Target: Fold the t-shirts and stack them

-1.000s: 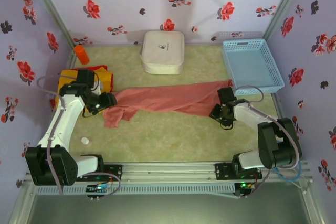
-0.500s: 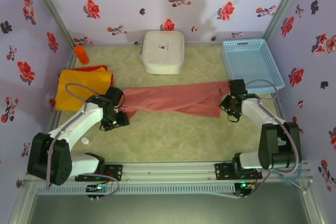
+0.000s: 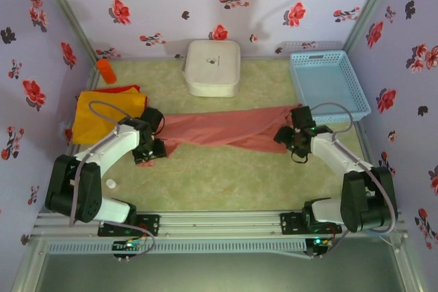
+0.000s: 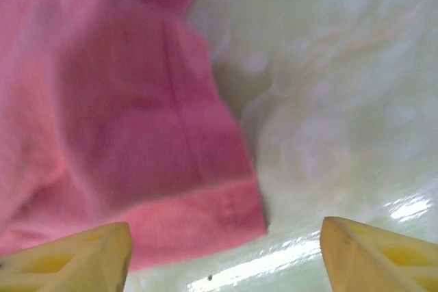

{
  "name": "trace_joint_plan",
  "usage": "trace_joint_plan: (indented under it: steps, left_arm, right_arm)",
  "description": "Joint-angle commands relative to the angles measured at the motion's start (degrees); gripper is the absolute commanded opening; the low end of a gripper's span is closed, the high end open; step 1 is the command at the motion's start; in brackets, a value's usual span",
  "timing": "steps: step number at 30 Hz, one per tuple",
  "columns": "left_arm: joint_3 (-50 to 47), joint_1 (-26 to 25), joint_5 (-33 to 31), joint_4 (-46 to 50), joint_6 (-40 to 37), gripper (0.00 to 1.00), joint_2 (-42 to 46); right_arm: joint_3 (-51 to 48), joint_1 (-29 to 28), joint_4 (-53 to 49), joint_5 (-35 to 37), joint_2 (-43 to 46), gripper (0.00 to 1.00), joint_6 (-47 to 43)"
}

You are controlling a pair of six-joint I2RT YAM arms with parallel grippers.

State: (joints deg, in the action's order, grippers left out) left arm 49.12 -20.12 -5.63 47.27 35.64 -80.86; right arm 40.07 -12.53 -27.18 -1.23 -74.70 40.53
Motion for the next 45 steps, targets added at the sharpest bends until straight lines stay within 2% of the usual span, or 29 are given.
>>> trace_joint_plan:
  steps: [1, 8, 16, 20, 24, 28, 31, 35, 36, 41, 45]
  left_arm:
    - [1.23, 1.51, -1.77, 1.18, -1.54, 0.61, -0.03]
    - [2.2, 2.93, -1.76, 2.83, -2.4, 0.61, 1.69]
    - [1.5, 3.68, -1.49, 3.75, -2.64, 0.6, 4.19]
    - [0.76, 3.73, -0.45, 3.38, -2.26, 0.6, 5.34]
    - [0.19, 3.7, 0.18, 2.93, -2.04, 0.6, 5.71]
    - [0.18, 3.7, 0.9, 2.0, -2.16, 0.6, 5.3]
    - [0.7, 3.71, 1.11, 2.04, -2.42, 0.6, 4.75]
    - [1.4, 3.72, 1.0, 2.56, -3.16, 0.59, 4.49]
    - [1.5, 3.77, 0.92, 2.65, -3.29, 0.59, 4.57]
    - [2.67, 3.79, 2.29, 2.35, -3.61, 0.59, 4.07]
    - [3.78, 3.84, 2.64, 2.59, -4.24, 0.58, 3.87]
  right_arm:
    - [-3.27, -2.1, 2.94, 1.67, -1.22, 0.66, 3.96]
    - [-3.01, -4.55, 6.31, 6.63, -5.94, 0.46, 6.71]
    - [0.47, -4.79, 8.61, 9.02, -10.37, 0.32, 7.34]
    - [2.49, -4.86, 8.98, 8.96, -11.54, 0.31, 7.19]
    - [3.24, -5.36, 9.34, 8.44, -11.77, 0.36, 6.04]
    - [4.06, -5.46, 9.58, 8.2, -13.19, 0.35, 5.36]
    - [4.53, -5.57, 9.54, 8.85, -14.1, 0.25, 5.43]
    - [5.34, -5.62, 7.74, 10.19, -14.25, 0.03, 5.02]
    - [5.6, -5.49, 6.96, 10.66, -13.86, 0.0, 4.7]
    - [6.96, -3.98, 1.03, 14.2, -9.79, 0.0, 1.92]
    - [6.08, 1.72, -0.98, 10.3, -4.55, 0.0, 0.17]
